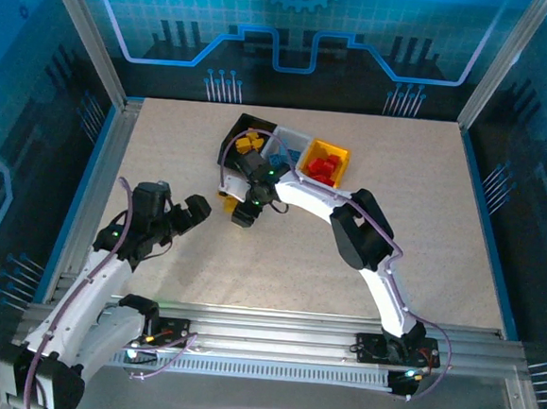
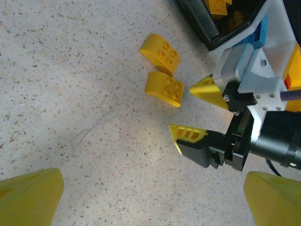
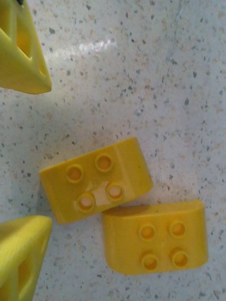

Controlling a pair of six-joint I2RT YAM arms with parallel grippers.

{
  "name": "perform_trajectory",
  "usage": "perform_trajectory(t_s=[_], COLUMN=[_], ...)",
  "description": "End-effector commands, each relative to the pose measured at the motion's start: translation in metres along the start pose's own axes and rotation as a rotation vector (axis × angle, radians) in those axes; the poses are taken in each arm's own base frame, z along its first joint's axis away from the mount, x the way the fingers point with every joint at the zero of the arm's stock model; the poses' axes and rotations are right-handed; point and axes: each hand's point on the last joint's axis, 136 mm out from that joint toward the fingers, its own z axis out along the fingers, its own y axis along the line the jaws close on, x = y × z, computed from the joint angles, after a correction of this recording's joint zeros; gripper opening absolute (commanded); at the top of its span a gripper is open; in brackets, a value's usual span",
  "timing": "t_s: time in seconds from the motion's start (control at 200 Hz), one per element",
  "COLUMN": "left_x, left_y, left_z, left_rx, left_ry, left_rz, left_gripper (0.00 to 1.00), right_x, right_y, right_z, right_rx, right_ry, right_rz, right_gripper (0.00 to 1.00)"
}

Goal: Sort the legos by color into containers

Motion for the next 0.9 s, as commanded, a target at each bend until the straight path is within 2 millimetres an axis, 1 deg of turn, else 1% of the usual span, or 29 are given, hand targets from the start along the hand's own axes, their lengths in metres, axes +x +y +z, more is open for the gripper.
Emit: perform_trajectory(t_s=[0.0,0.22,0.365,0.43,0.545,0.695,0.77,0.785,0.805,0.85,0.89], left_x=[0.002,0.0,-0.002,-0.003,-0.003,0.0,0.001,0.002,0.003,0.003,0.004], left_y=[0.004,0.003,0.002,0.002,0.004,0.009,0.011,0.012,0.012,0.014,0.016], left_z=[-0.002,-0.009,-0.013,-0.014,-0.015,-0.013,-0.012,-0.011,-0.011,-0.011,-0.01], left_rx=[-0.02,-0.032,-0.033,-0.034,-0.036,-0.035,-0.033,-0.033,-0.031,-0.033,-0.035], left_ry=[0.022,0.033,0.031,0.029,0.024,0.017,0.012,0.012,0.011,0.007,0.005], left_rz=[0.02,0.053,0.063,0.063,0.059,0.041,0.029,0.028,0.025,0.019,0.016], left_gripper=[0.99,0.99,0.99,0.99,0.99,0.99,0.99,0.99,0.99,0.99,0.99], right_x=[0.005,0.004,0.005,0.003,0.001,0.011,0.011,0.013,0.008,0.007,0.008], right_y=[-0.013,-0.02,-0.018,-0.016,-0.002,0.019,0.035,0.039,0.042,0.052,0.054], right_z=[0.014,0.028,0.036,0.036,0.033,0.028,0.018,0.02,0.009,0.002,-0.003], right_rx=[0.023,0.017,-0.001,-0.019,-0.068,-0.116,-0.141,-0.151,-0.151,-0.168,-0.17], right_ry=[0.027,0.036,0.049,0.042,0.027,0.049,0.03,0.031,0.006,-0.019,-0.041], right_rz=[-0.004,0.017,0.024,0.028,0.023,0.016,0.0,0.0,-0.007,-0.004,0.014], right_gripper=[0.71,0.7,0.68,0.67,0.65,0.6,0.58,0.57,0.57,0.55,0.55])
